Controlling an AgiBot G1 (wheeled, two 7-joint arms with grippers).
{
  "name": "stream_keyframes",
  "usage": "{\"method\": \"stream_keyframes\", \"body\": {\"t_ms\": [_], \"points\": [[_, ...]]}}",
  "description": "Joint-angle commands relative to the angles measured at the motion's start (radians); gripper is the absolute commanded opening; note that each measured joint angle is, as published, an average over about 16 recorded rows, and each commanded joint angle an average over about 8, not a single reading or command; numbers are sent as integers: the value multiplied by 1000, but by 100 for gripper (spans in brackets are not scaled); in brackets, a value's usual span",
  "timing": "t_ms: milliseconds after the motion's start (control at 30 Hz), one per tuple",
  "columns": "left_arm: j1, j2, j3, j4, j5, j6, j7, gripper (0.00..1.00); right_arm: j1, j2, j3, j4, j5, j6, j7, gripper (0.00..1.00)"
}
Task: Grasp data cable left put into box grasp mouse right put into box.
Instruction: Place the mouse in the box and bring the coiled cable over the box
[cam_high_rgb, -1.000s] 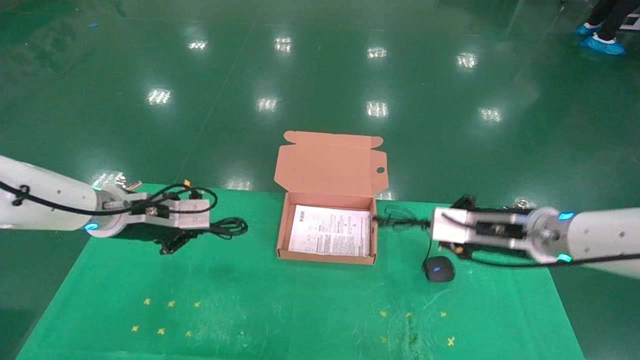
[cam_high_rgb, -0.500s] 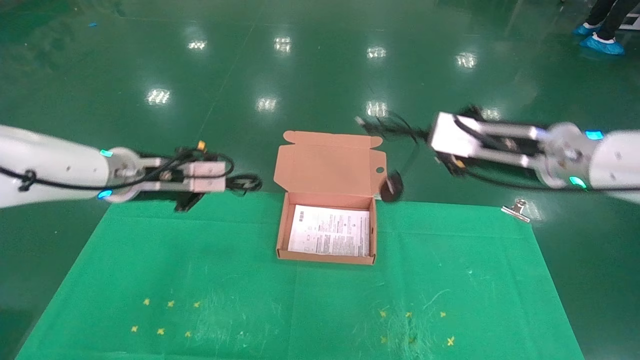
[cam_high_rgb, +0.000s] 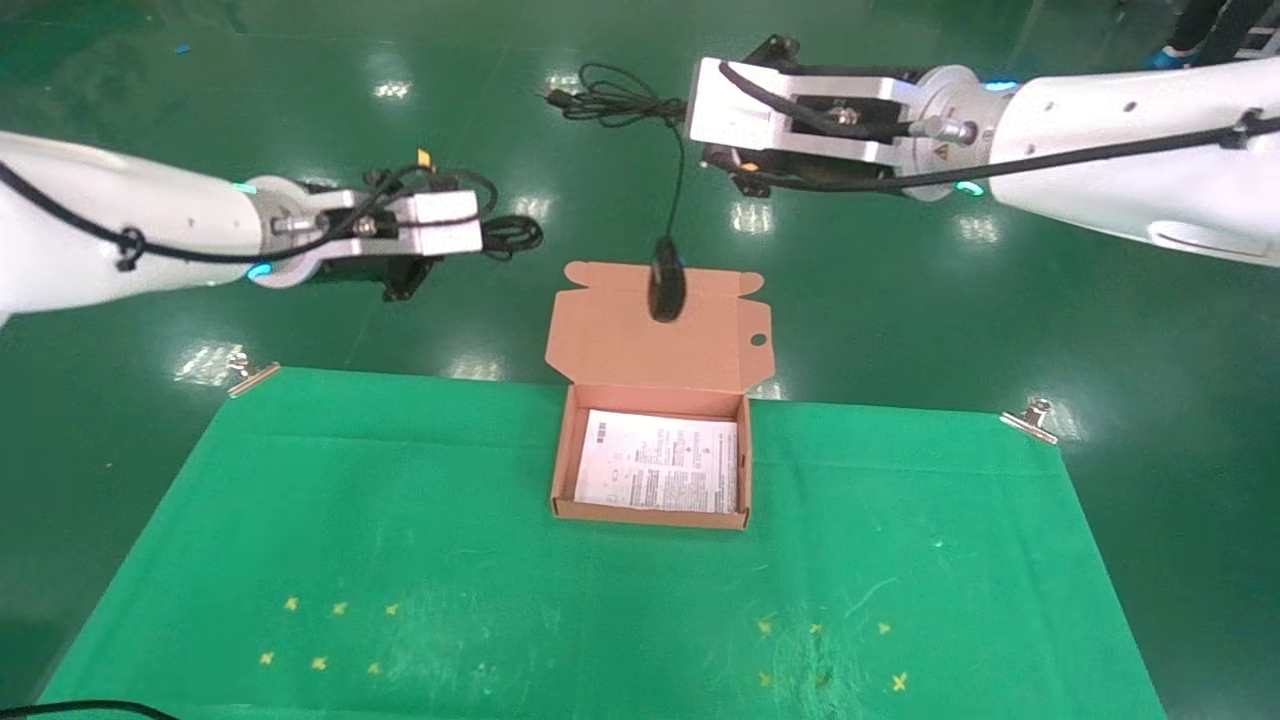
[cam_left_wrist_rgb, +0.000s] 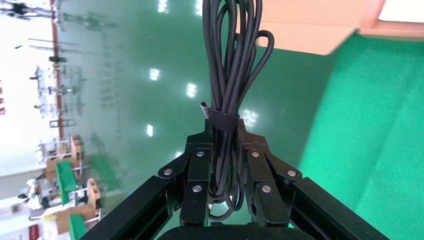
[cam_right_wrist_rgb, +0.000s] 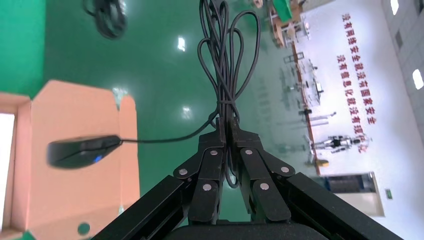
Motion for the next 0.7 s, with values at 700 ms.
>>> {"method": "stream_keyframes", "body": {"t_ms": [700], "points": [[18,-51,10,-8,64,41,-54,0,-38,-56,-11,-108,53,1,-102,0]]}}
